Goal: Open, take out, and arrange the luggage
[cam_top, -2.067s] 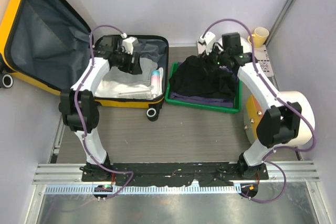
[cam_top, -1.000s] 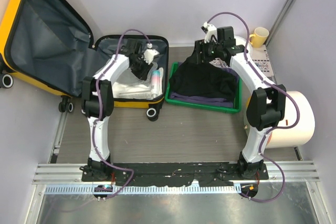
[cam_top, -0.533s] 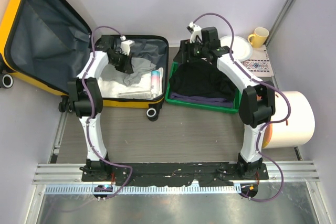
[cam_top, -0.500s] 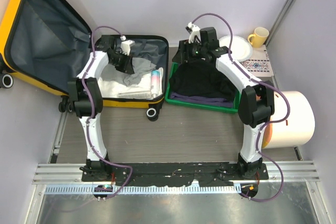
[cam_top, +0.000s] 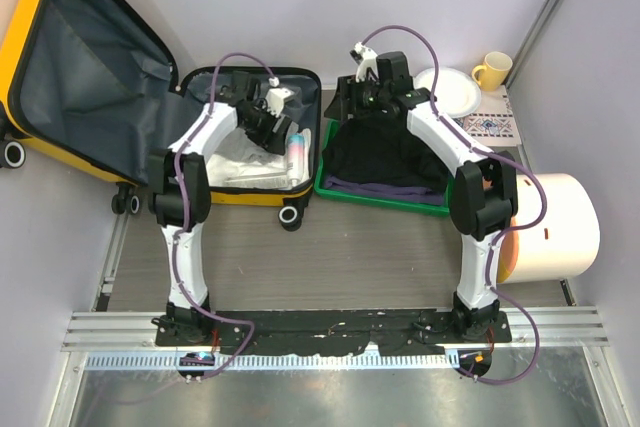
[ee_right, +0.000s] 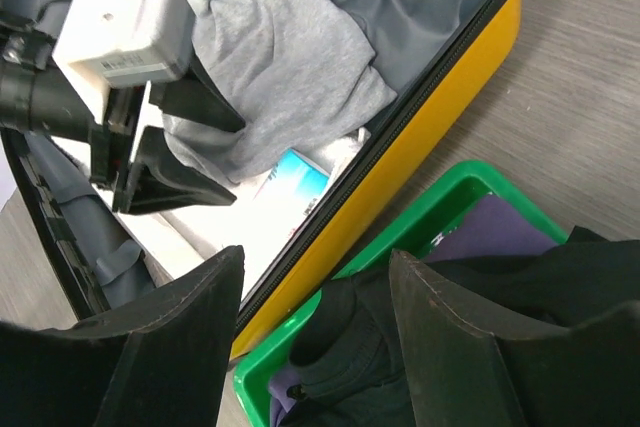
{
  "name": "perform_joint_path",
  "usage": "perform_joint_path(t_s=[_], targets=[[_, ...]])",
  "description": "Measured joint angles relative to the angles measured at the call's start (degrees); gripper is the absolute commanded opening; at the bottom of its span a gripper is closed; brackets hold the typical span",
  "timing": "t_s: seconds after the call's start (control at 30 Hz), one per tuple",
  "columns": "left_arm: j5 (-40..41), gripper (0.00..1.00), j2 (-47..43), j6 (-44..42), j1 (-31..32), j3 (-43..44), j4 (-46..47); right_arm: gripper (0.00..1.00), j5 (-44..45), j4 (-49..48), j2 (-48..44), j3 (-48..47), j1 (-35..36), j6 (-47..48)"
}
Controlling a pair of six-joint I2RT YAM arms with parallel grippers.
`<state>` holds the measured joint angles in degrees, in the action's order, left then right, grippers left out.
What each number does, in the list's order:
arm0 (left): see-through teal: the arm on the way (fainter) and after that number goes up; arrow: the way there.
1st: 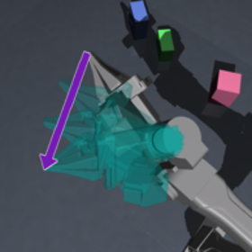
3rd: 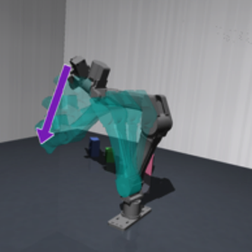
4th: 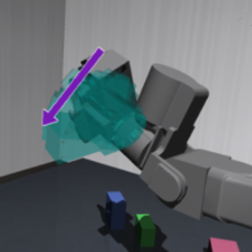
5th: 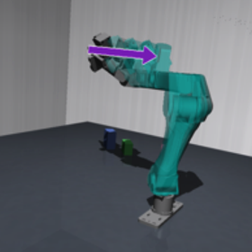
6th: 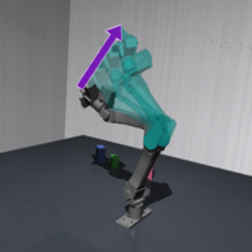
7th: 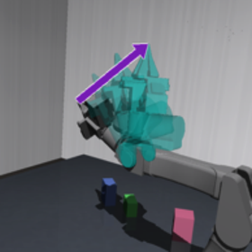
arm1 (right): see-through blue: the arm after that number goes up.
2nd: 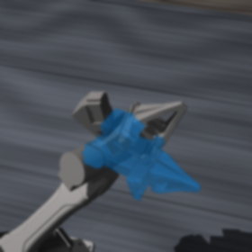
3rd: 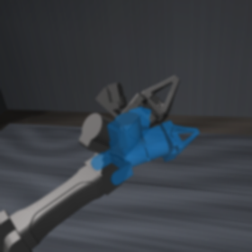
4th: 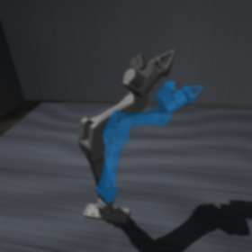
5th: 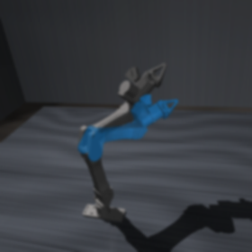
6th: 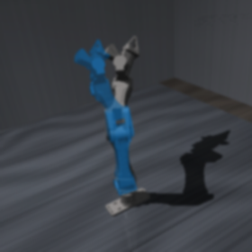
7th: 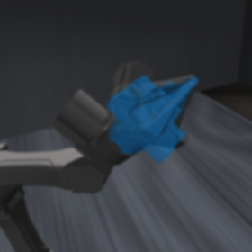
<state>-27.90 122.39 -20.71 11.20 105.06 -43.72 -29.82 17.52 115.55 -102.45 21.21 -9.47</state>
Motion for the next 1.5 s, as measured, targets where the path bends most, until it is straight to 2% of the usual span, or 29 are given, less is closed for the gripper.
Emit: perform_joint_path(t_s=[0.17,0.2,0.27,0.3,0.4,0.43,0.57,0.77,1.03,1.27,1.5], targets=[[5.25,0.65,0.26,-1.27,1.84,0.02,0.2,0.66,0.07,-0.44,0.0,-0.46,0.0,-0.02],[5.99,0.62,0.5,-1.6,1.92,0.11,0.17,0.66,0.07,-0.44,0.0,-0.46,0.0,-0.02],[7.39,0.55,1.53,-2.32,1.9,0.96,-0.44,0.66,0.09,-0.44,0.0,-0.46,0.0,-0.09],[7.89,0.46,2.19,-2.56,1.86,1.57,-0.79,0.65,0.11,-0.44,0.02,-0.5,0.0,-0.2],[9.01,0.29,3.43,-3.56,1.7,2.84,-1.53,0.66,0.33,-0.55,0.52,-1.22,0.11,-0.7],[9.09,0.27,3.5,-3.63,1.4,3.06,-1.62,0.65,0.48,-0.76,0.96,-1.81,0.22,-0.98],[6.64,0.22,3.5,-2.27,-0.28,4.98,-3.61,0.64,2.49,-1.6,3.26,-4.48,1.62,-2.4],[-1.33,0.02,3.06,2.38,-6.58,5.99,-4.81,0.67,6.03,-3.85,7.45,-7.98,5.57,-9.14],[-6.29,0.0,-0.57,5.03,-11.52,5.09,-4.55,0.7,12.48,-4.55,16.13,-15.54,11.87,-20.94],[-9.44,0.0,-0.83,7.32,-12.59,4.09,-3.28,0.73,17.92,-5.09,22.03,-19.47,15.26,-24.17],[-10.8,0.0,-0.83,7.3,-14.53,4.09,-3.23,0.78,20.15,-5.55,25.92,-22.69,15.1,-26.01]])
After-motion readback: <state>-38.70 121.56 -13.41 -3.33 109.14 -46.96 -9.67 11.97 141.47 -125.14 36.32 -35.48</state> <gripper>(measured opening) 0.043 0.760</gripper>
